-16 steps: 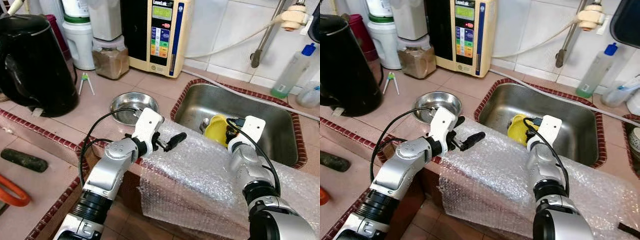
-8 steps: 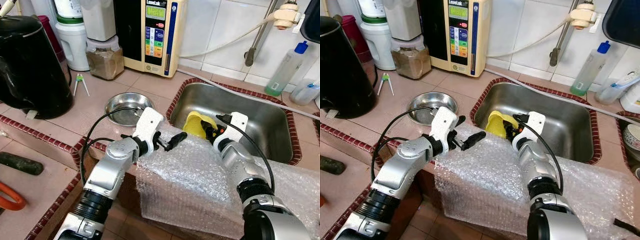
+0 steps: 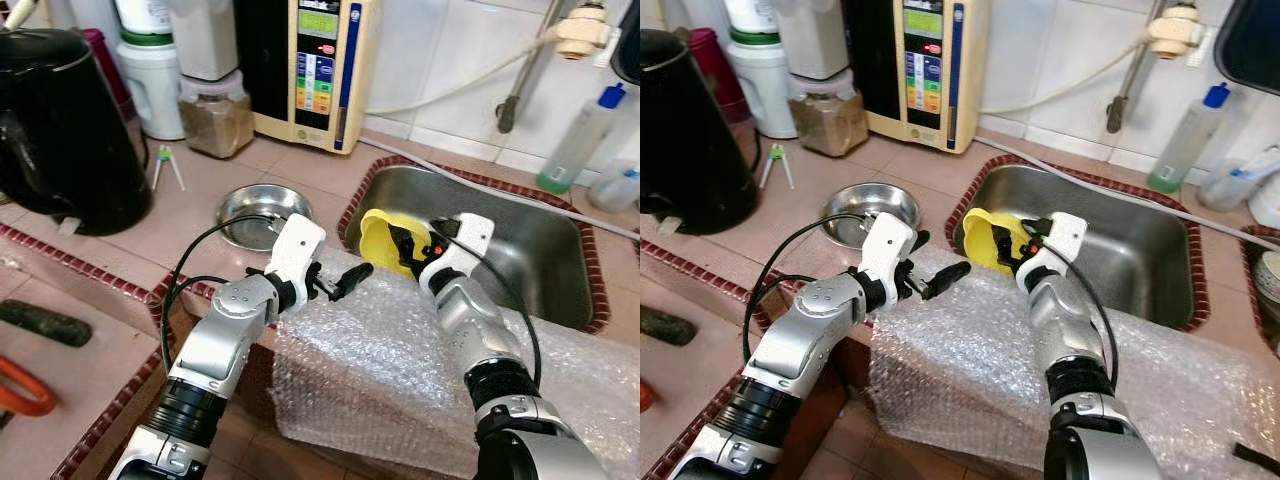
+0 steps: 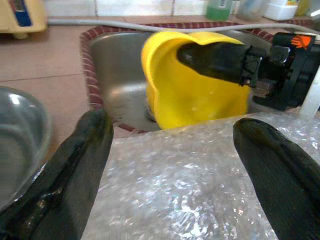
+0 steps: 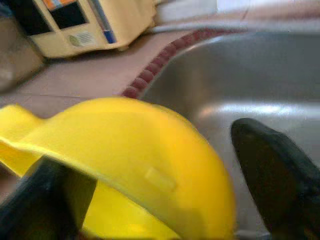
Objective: Kitchen organization
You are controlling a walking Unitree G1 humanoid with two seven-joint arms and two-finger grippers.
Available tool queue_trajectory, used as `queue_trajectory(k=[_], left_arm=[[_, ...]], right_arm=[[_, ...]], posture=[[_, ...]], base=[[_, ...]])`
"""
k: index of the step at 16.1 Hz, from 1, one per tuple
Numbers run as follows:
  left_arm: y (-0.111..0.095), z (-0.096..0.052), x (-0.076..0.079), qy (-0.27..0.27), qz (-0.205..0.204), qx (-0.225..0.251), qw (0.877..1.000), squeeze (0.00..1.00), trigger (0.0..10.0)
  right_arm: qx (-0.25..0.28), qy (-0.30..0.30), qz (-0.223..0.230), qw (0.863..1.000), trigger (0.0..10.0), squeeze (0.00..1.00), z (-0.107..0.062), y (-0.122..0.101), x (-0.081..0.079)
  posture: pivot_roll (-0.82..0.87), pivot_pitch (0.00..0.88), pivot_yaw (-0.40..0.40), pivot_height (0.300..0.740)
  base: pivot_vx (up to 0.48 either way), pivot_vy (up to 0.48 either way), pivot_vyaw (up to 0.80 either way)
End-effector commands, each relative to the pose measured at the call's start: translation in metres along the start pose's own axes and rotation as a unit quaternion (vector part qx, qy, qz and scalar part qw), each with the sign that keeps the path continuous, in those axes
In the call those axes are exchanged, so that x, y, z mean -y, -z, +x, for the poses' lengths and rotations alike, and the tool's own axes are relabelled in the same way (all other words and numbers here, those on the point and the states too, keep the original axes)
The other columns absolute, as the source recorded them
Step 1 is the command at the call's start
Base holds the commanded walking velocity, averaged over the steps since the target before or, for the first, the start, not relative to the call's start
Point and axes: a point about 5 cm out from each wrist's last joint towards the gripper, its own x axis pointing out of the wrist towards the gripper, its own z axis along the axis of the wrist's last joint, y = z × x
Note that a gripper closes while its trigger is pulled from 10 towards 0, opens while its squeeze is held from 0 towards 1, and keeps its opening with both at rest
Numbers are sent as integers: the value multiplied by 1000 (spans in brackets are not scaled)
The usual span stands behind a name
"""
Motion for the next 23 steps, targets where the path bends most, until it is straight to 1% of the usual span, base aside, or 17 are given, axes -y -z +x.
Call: queue_trajectory(k=[1, 2, 5, 7, 9, 11, 13, 14, 15, 16, 17, 18, 19, 20, 21, 22, 23], left_arm=[[-5, 1, -1, -12, 8, 11, 1000, 1000, 10000], [-6, 1, -2, -13, 8, 12, 1000, 1000, 10000], [-5, 0, -4, -22, 7, 12, 1000, 1000, 10000], [-5, 0, -3, -25, 6, 13, 1000, 1000, 10000], [-4, 0, -2, -24, 7, 13, 1000, 1000, 10000], [-4, 1, -1, -25, 9, 12, 1000, 1000, 10000], [-4, 1, -1, -26, 10, 13, 1000, 1000, 10000], [-4, 1, -2, -27, 10, 13, 999, 1000, 10000], [-4, 0, -3, -30, 10, 12, 999, 1000, 10000], [-4, 0, -3, -30, 11, 12, 999, 1000, 10000], [-4, 0, -2, -29, 11, 11, 999, 1000, 10000], [-4, 1, -2, -29, 12, 11, 999, 1000, 10000], [-4, 1, -2, -29, 12, 12, 999, 1000, 10000], [-5, 1, -3, -33, 12, 14, 999, 1000, 10000], [-5, 1, -3, -35, 12, 14, 999, 1000, 10000], [-4, 1, -4, -36, 13, 13, 999, 1000, 10000], [-3, 1, -3, -36, 13, 12, 999, 1000, 10000]], right_arm=[[38, 43, -26, 998, 10000, 1000, -2, -13, 16], [45, 43, -20, 998, 10000, 1000, -3, -15, 17], [76, 31, -63, 995, 10000, 1000, -4, -27, 17], [-20, -2, -19, 1000, 10000, 1000, 1, -7, 9], [-37, -20, -41, 998, 10000, 1000, 2, -4, 5], [-107, -45, -41, 992, 10000, 1000, -1, 12, 5], [-119, 10, 136, 984, 10000, 1000, 0, 15, 13], [-97, 12, 162, 982, 10000, 1000, 0, 10, 16], [-31, 27, -97, 994, 10000, 1000, 0, -12, 21], [-6, 4, -169, 986, 10000, 1000, 0, -17, 14], [-2, 1, -42, 999, 10000, 1000, 1, -18, 13], [-7, -12, 57, 998, 10000, 1000, 2, -17, 12], [-10, -13, 50, 999, 10000, 1000, 2, -17, 12], [39, 33, -77, 996, 10000, 1000, -1, -30, 20], [66, 14, 39, 997, 10000, 1000, 0, -37, 17], [69, -29, 132, 988, 10000, 1000, 1, -38, 10], [52, -34, 56, 996, 10000, 1000, 0, -33, 8]], posture=[[33, 40, -34, 740], [33, 40, -34, 740], [34, 38, -37, 740], [35, 35, -39, 740], [36, 35, -40, 740], [36, 33, -42, 740], [38, 34, -43, 740], [40, 35, -43, 740], [35, 36, -41, 740], [34, 35, -41, 740], [35, 36, -41, 740], [37, 34, -42, 740], [37, 34, -42, 740], [37, 34, -43, 740], [36, 34, -43, 740], [33, 34, -42, 740], [33, 35, -43, 740]], base=[[0, 0, 0], [0, 0, 0], [0, 0, 0], [0, 0, 0], [0, 0, 0], [0, 0, 0], [0, 0, 0], [0, 0, 0], [0, 0, 0], [0, 0, 0], [0, 0, 0], [0, 0, 0], [0, 0, 0], [0, 0, 0], [0, 0, 0], [0, 0, 0], [0, 0, 0]])
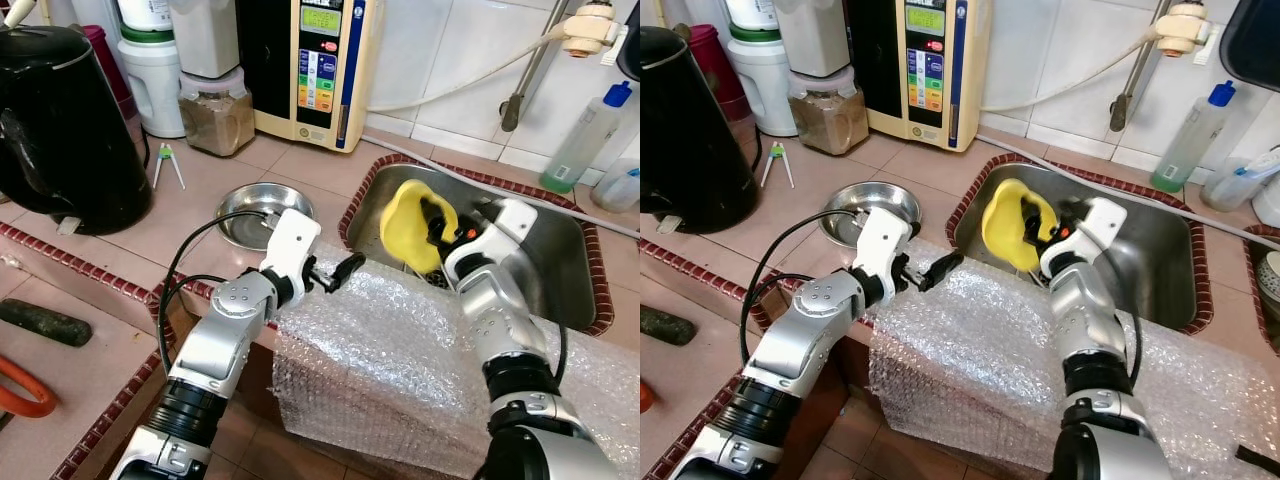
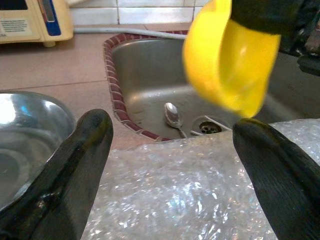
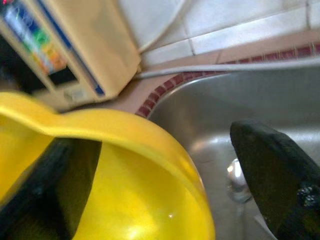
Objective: Kitchen organization
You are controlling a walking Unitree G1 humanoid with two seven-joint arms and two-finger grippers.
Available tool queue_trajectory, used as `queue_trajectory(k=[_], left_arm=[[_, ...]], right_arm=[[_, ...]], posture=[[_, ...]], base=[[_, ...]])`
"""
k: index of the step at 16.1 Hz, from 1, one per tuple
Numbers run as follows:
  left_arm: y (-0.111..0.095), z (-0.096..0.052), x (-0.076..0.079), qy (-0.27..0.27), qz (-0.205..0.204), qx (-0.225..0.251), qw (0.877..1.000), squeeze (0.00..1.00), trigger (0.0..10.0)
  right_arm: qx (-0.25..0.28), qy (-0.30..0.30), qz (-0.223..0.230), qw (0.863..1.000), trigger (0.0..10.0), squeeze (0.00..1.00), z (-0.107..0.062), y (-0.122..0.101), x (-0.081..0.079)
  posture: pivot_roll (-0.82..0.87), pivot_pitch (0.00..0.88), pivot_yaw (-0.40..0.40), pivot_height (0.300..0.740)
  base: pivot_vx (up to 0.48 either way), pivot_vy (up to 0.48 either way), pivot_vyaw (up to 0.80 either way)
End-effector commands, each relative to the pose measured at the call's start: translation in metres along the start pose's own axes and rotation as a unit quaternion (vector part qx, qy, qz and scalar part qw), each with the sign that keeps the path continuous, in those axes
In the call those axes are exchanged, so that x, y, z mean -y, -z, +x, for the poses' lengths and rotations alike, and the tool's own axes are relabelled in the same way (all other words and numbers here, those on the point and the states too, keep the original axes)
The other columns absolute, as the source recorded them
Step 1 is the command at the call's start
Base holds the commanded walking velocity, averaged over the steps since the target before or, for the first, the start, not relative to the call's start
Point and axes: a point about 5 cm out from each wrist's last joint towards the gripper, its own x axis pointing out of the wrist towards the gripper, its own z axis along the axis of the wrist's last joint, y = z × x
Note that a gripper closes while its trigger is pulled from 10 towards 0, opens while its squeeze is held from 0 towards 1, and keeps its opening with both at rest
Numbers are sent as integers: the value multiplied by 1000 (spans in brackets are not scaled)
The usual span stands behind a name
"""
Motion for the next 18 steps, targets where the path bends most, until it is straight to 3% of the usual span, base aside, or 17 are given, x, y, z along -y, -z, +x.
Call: queue_trajectory(k=[1, 2, 3, 4, 6, 7, 8, 9, 10, 11, 12, 13, 14, 15, 16, 18], left_arm=[[-1, 1, 1, -3, 6, 0, 1000, 1000, 10000], [-1, 2, 1, -3, 6, 1, 1000, 1000, 10000], [-1, 1, 1, -4, 6, 1, 1000, 1000, 10000], [-1, 1, 1, -6, 6, 0, 1000, 1000, 10000], [1, 1, 0, -6, 8, -3, 1000, 1000, 10000], [0, 1, 0, -6, 7, -3, 1000, 1000, 10000], [0, 1, 0, -4, 3, -1, 1000, 1000, 10000], [-1, 1, 0, -3, 1, 0, 1000, 1000, 10000], [0, 2, 0, -5, 1, 1, 1000, 1000, 10000], [0, 2, 1, -4, 0, 1, 1000, 1000, 10000], [-1, 2, 1, -4, 0, 2, 1000, 1000, 10000], [-1, 3, 1, -4, 1, 2, 1000, 1000, 10000], [-1, 3, 1, -4, 1, 2, 1000, 1000, 10000], [-1, 3, 1, -4, 2, 2, 1000, 1000, 10000], [-1, 3, 1, -5, 2, 3, 1000, 1000, 10000], [-2, 2, -4, -34, 5, 5, 999, 1000, 10000]], right_arm=[[-43, 18, -73, 996, 10000, 1000, 0, 9, 4], [-76, 61, -159, 982, 10000, 1000, -4, 18, 16], [-67, 46, 10, 997, 10000, 1000, -2, 17, 10], [-77, 78, 122, 986, 10000, 1000, -1, 18, 15], [-80, 95, 99, 987, 10000, 1000, -1, 16, 24], [-92, 98, -20, 991, 10000, 1000, -2, 15, 26], [-98, 82, -158, 979, 10000, 1000, -2, 13, 25], [-83, 73, -366, 924, 10000, 1000, -2, 5, 25], [-81, 49, -317, 944, 10000, 1000, -3, 7, 18], [-55, 56, -292, 953, 10000, 1000, -3, 1, 19], [-25, -6, -291, 956, 10000, 1000, -2, -3, 6], [-17, -48, -178, 983, 10000, 1000, 0, -2, -10], [-7, -34, -152, 988, 10000, 1000, 1, -5, -10], [-8, -4, -52, 999, 10000, 1000, 3, -8, -6], [-12, 15, -86, 996, 10000, 1000, 3, -7, -1], [-12, 8, -97, 995, 10000, 1000, 1, -3, -1]], posture=[[32, 34, -46, 740], [37, 36, -47, 740], [37, 35, -48, 740], [34, 35, -47, 740], [35, 34, -49, 740], [36, 32, -50, 740], [36, 32, -50, 740], [33, 30, -51, 740], [33, 28, -51, 740], [31, 26, -52, 740], [31, 26, -52, 740], [29, 25, -51, 740], [28, 26, -51, 740], [31, 26, -52, 740], [30, 26, -51, 740], [36, 34, -56, 740]], base=[[0, 0, 0], [0, 0, 0], [0, 0, 0], [0, 0, 0], [0, 0, 0], [0, 0, 0], [0, 0, 0], [0, 0, 0], [0, 0, 0], [0, 0, 0], [0, 0, 0], [0, 0, 0], [0, 0, 0], [0, 0, 0], [0, 0, 0], [0, 0, 0]])
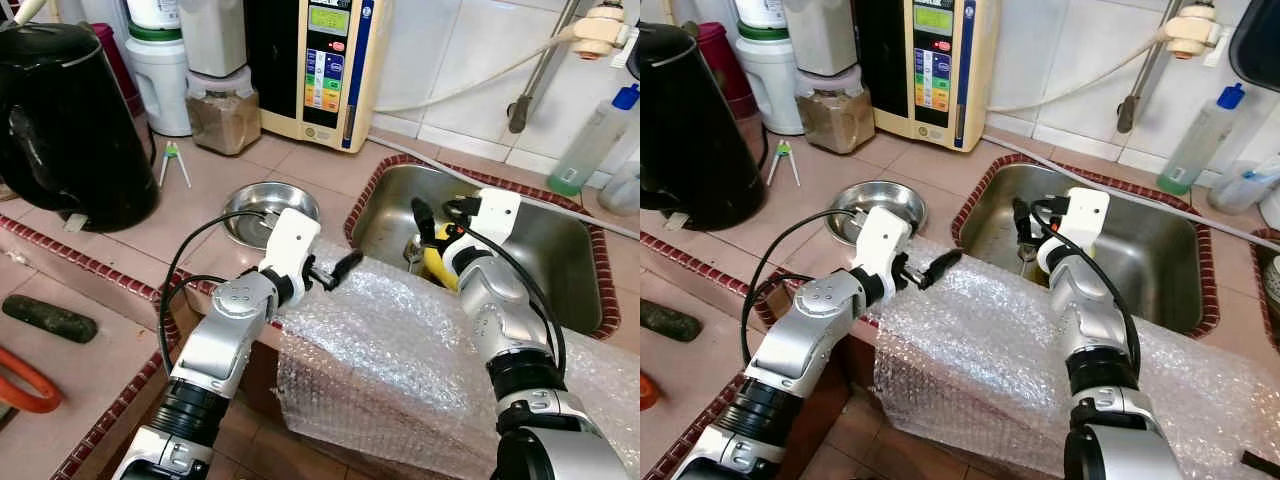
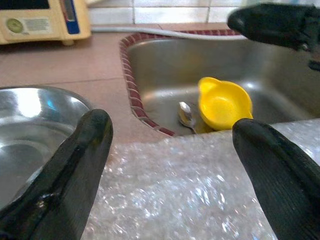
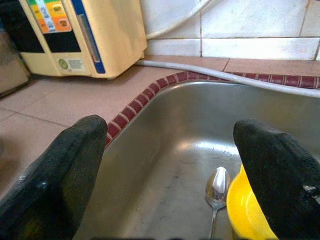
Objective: Kitchen organization
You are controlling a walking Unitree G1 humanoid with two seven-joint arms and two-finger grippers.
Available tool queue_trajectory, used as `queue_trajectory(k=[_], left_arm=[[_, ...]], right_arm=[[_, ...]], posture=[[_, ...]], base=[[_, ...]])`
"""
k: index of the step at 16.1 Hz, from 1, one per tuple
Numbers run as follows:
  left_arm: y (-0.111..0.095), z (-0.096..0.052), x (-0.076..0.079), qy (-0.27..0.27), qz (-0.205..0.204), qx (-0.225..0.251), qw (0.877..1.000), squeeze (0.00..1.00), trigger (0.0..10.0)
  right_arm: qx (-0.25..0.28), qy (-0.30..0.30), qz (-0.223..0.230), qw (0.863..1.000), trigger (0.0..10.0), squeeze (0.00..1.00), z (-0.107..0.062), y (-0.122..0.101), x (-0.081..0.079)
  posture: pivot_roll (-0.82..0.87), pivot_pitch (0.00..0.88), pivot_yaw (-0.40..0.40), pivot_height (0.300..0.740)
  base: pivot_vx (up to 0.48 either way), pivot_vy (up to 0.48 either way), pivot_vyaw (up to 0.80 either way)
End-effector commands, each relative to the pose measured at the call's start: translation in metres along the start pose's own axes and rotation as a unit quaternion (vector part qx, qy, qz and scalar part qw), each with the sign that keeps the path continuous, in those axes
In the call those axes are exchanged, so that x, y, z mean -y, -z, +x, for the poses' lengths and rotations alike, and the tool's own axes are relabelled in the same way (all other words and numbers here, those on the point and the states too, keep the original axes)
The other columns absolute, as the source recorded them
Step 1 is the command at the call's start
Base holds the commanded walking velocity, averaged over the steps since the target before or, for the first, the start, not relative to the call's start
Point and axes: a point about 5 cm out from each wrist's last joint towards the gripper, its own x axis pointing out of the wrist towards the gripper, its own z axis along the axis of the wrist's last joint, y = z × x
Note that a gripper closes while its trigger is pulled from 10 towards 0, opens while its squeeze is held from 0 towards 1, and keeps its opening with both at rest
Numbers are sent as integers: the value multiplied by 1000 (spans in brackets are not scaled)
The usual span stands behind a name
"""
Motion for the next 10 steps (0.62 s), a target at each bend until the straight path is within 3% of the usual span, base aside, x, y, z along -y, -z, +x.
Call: queue_trajectory(k=[1, 4, 5, 6, 8, 10], left_arm=[[-4, 2, -8, -32, 2, 9, 999, 1000, 10000], [-7, -2, -37, -133, -18, 15, 991, 1000, 10000], [-8, -5, -53, -189, -37, 16, 981, 1000, 10000], [-8, -6, -58, -208, -47, 16, 977, 1000, 10000], [-8, -12, -85, -292, -100, 20, 951, 1000, 10000], [-6, -13, -93, -319, -120, 12, 940, 1000, 10000]], right_arm=[[6, -1, -5, 1000, 10000, 1000, -2, 0, 1], [38, -35, -32, 998, 10000, 1000, -10, -7, -14], [50, -66, -50, 995, 10000, 1000, -16, -8, -26], [53, -76, -54, 994, 10000, 1000, -19, -8, -30], [61, -131, -77, 987, 10000, 1000, -32, -7, -52], [60, -162, -81, 982, 10000, 1000, -41, -6, -63]], posture=[[35, 36, -56, 740], [32, 37, -56, 740], [30, 37, -55, 740], [27, 39, -53, 740], [18, 40, -48, 740], [12, 41, -44, 740]], base=[[0, 0, 0], [0, 0, 0], [0, 0, 0], [0, 0, 0], [0, 0, 0], [0, 0, 0]])
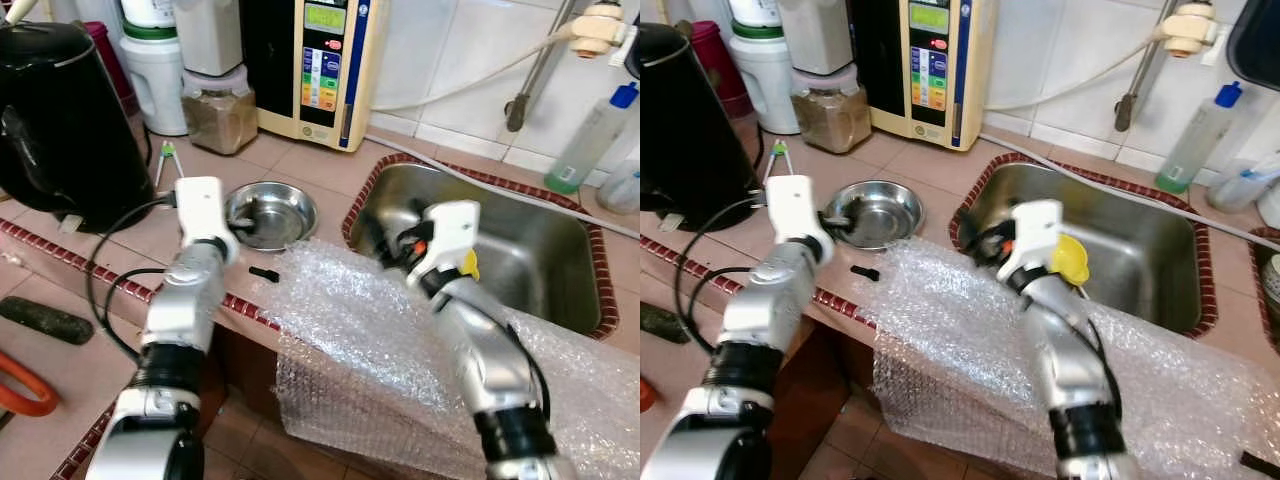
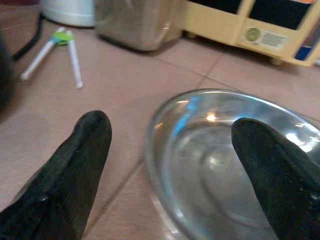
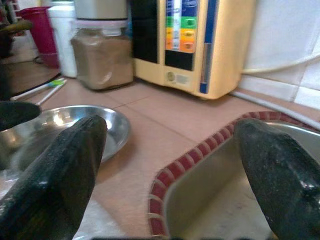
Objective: Kitchen organization
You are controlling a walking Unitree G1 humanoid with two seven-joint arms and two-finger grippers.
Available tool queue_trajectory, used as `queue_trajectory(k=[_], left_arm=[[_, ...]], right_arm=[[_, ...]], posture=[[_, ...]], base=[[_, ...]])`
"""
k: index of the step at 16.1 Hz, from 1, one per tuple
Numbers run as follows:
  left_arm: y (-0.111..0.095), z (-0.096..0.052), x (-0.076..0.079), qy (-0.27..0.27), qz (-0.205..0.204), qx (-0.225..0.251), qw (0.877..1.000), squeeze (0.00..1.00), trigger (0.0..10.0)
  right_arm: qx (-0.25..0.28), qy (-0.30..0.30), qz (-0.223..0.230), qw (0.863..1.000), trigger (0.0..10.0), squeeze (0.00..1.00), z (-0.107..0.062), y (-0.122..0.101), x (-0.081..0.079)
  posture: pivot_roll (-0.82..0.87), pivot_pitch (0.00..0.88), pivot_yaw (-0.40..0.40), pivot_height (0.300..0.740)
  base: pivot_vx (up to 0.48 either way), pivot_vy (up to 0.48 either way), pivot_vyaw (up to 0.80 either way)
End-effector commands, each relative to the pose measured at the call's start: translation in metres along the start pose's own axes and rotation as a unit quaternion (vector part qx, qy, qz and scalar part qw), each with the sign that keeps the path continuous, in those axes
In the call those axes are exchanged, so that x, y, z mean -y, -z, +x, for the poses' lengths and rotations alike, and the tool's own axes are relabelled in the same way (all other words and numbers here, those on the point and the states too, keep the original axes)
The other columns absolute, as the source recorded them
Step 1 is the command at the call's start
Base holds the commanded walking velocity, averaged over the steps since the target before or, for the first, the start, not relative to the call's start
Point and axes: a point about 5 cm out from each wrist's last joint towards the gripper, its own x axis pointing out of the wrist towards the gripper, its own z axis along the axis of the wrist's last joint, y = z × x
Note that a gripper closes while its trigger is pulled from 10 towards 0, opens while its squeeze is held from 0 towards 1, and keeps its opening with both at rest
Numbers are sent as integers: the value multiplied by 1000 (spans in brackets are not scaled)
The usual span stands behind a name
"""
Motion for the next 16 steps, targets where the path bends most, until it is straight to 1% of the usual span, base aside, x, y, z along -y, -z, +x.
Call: queue_trajectory(k=[1, 2, 3, 4, 6, 10, 12, 13, 14, 15, 16], left_arm=[[-2, 4, 1, -14, -7, -4, 1000, 561, 10000], [-1, 7, -2, -28, -17, -14, 999, 0, 10000], [2, 9, -1, -33, -35, -26, 999, 0, 10000], [3, 11, 0, -34, -53, -36, 997, 0, 10000], [3, 16, 6, -28, -72, -48, 996, 0, 10000], [3, 21, 13, -23, -84, -71, 994, 0, 10000], [7, 23, 15, -21, -82, -90, 992, 0, 10000], [11, 23, 15, -26, -89, -104, 990, 0, 8549], [14, 23, 14, -31, -81, -115, 990, 0, 1294], [17, 23, 14, -24, -65, -121, 990, 0, 0], [19, 23, 15, -20, -69, -124, 990, 0, 0]], right_arm=[[9, -33, -5, 999, 10000, 922, -5, -8, -9], [9, -59, -6, 998, 10000, 431, -9, -11, -17], [8, -73, -5, 997, 10000, 0, -13, -13, -22], [4, -85, -3, 996, 10000, 0, -16, -14, -26], [-8, -111, -4, 994, 10000, 0, -22, -12, -33], [-23, -110, -13, 994, 10000, 0, -25, -9, -34], [-36, -124, -23, 991, 10000, 0, -28, -7, -38], [-42, -134, -24, 990, 10000, 0, -29, -6, -40], [-50, -147, -24, 988, 10000, 0, -31, -4, -42], [-69, -169, -30, 983, 10000, 0, -35, 0, -45], [-77, -166, -37, 982, 10000, 0, -36, 3, -43]], posture=[[3, 41, -40, 740], [-1, 42, -38, 740], [-4, 42, -36, 740], [-7, 42, -34, 740], [-8, 40, -30, 740], [-13, 37, -23, 740], [-15, 36, -20, 740], [-15, 36, -20, 740], [-16, 35, -18, 740], [-20, 33, -17, 740], [-19, 33, -17, 740]], base=[[0, 0, 0], [0, 0, 0], [0, 0, 0], [0, 0, 0], [0, 0, 0], [0, 0, 0], [0, 0, 0], [0, 0, 0], [0, 0, 0], [0, 0, 0], [0, 0, 0]])
